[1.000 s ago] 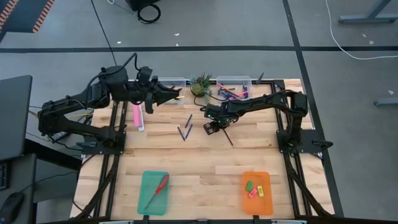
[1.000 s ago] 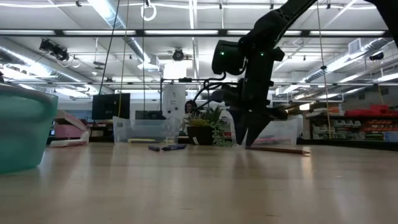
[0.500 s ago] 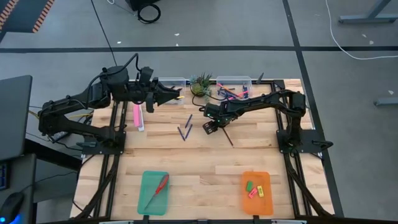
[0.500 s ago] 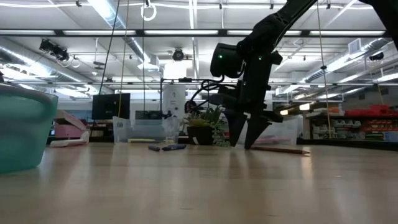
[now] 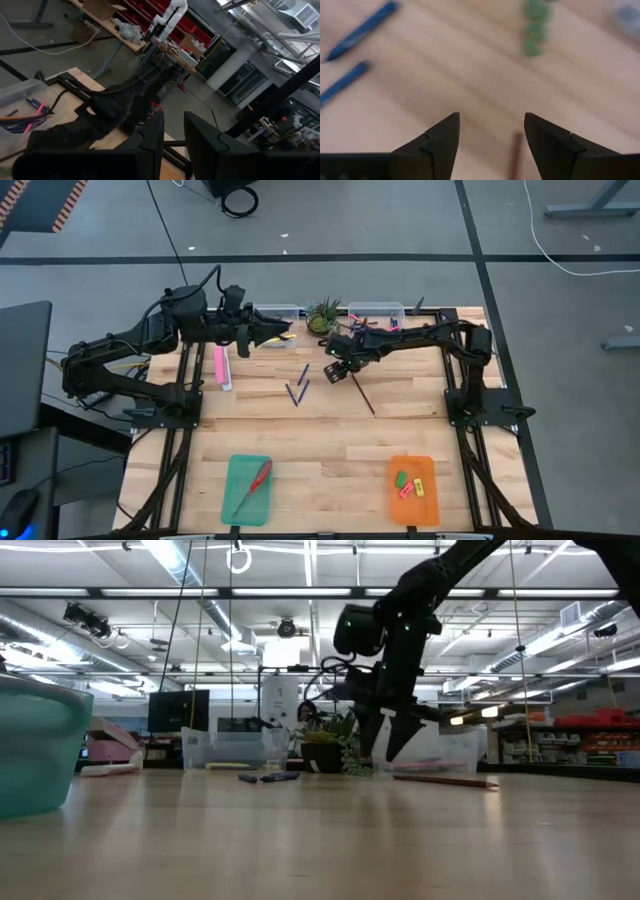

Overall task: Sort crayons/erasers/pens/pencils in bins
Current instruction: Put the brown pencil into the right transparent bin

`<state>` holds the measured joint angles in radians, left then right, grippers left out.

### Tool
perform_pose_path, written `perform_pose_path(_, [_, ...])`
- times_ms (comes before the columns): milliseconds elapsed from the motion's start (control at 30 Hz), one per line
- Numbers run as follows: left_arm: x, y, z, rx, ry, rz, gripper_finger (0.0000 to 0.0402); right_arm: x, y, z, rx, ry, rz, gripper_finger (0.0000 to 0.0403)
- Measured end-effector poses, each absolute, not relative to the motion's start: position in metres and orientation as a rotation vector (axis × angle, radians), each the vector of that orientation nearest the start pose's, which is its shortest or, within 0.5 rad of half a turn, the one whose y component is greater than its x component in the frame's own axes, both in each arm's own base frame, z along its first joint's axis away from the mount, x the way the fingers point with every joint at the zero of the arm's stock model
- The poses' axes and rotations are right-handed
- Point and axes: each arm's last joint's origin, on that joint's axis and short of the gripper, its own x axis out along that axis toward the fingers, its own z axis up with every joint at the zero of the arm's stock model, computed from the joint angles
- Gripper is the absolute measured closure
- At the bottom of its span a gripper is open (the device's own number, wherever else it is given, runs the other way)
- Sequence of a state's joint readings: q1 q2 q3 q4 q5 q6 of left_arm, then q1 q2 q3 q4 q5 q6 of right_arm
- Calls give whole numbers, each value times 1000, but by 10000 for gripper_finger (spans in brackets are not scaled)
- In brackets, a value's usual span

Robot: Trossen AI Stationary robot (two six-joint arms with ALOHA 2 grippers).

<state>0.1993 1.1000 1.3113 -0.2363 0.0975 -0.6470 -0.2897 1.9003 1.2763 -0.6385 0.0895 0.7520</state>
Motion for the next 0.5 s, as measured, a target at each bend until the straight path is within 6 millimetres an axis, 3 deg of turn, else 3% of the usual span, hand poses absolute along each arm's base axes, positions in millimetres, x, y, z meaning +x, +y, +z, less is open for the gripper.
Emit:
perform_pose_path(200, [220,41,446,-647,-7,102,318,339,-119,154,830,1151,-813,173])
perform_pose_path(500, [221,56,446,-588,-34,161,310,343,-100,153,775,1174,-825,173])
